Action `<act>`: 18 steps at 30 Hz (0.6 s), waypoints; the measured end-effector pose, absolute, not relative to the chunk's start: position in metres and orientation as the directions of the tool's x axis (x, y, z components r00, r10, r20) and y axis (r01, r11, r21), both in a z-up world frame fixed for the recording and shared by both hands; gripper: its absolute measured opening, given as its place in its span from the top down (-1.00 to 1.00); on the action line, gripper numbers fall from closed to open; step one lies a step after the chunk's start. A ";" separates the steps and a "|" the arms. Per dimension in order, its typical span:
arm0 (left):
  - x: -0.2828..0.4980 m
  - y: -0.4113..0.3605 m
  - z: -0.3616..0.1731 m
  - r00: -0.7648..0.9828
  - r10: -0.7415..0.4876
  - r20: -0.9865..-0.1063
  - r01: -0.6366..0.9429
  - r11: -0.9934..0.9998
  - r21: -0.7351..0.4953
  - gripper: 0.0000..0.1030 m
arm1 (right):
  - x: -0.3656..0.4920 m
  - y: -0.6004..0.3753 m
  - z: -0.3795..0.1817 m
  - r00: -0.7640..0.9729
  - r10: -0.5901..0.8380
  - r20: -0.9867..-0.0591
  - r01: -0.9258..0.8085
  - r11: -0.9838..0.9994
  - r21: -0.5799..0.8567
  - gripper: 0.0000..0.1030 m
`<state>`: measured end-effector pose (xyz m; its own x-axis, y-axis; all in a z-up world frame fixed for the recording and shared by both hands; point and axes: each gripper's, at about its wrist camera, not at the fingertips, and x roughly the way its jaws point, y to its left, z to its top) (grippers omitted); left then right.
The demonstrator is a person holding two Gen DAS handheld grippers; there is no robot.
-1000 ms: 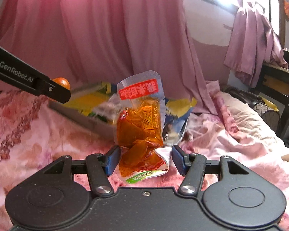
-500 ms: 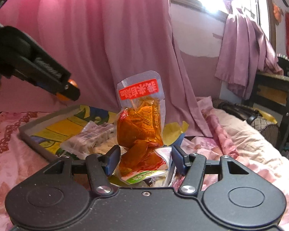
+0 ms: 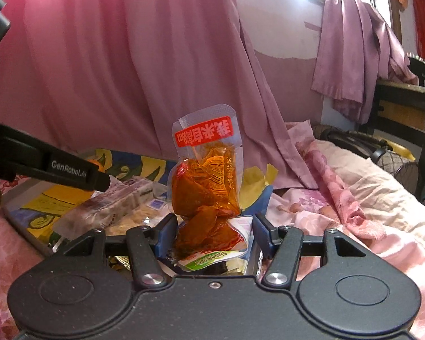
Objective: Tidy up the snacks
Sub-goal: 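Carry the candy bag and mandarin over the dinosaur tray and lower them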
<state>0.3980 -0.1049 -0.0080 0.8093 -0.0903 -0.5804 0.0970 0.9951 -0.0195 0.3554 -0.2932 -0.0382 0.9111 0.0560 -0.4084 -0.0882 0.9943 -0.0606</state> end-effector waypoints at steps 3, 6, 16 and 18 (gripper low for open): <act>0.400 -0.106 -0.010 0.807 -0.087 -0.584 0.096 0.995 -0.016 0.32 | 0.359 -0.293 -0.041 0.908 0.058 -0.414 -0.091 0.994 -0.059 -0.17; 0.400 -0.108 -0.012 0.804 -0.086 -0.589 0.100 0.995 -0.008 0.32 | 0.361 -0.291 -0.042 0.906 0.061 -0.418 -0.096 0.993 -0.063 -0.17; 0.402 -0.113 -0.013 0.799 -0.086 -0.595 0.111 0.994 0.005 0.32 | 0.363 -0.288 -0.042 0.906 0.073 -0.417 -0.113 0.991 -0.070 -0.18; 0.402 -0.112 -0.013 0.798 -0.087 -0.596 0.111 0.994 0.004 0.32 | 0.363 -0.288 -0.043 0.905 0.075 -0.419 -0.115 0.991 -0.072 -0.19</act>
